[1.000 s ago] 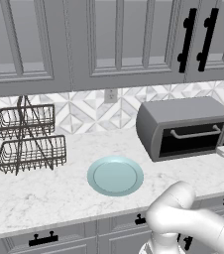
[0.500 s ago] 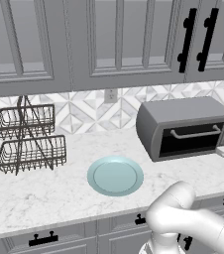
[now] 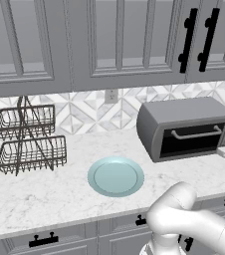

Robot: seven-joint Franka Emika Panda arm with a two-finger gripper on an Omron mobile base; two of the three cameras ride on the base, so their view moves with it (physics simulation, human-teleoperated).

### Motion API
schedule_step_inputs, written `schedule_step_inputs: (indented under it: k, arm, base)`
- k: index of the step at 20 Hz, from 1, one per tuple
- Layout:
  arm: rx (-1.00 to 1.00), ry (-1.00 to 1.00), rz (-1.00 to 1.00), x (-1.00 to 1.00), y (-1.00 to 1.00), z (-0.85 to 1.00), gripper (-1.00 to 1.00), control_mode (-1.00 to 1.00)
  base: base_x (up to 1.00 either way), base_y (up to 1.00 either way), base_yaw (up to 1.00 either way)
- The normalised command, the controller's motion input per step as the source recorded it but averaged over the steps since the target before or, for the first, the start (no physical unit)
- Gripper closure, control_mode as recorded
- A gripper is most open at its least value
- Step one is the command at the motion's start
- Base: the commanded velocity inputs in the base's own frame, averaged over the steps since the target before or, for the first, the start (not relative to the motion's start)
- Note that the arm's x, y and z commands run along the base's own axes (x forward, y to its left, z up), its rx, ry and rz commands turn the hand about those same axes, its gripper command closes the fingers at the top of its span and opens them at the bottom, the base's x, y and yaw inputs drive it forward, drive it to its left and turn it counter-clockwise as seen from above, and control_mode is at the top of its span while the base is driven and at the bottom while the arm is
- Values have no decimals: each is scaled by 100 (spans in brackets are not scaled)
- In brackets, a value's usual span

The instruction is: Pick up the kebab skewer and baguette bread, and place them inside the toaster oven. Close the toaster oven door and start by setting the timer.

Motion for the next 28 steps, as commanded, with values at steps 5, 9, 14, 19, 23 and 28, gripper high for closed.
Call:
schedule_step_inputs:
  k: [5,9,14,19,23,28]
  arm:
    - [5,0,0,0,0,0,100,-100]
    - [16,0,0,0,0,0,100,-100]
    - [22,0,-1,0,0,0,100,-100]
    - [24,0,-4,0,0,0,100,-100]
    - [25,0,-5,0,0,0,100,-100]
    - [26,0,-4,0,-1,0,100,-100]
  base:
    - [0,0,0]
    - [0,0,0]
    - [0,0,0]
    - [0,0,0]
    - [0,0,0]
    - [0,0,0]
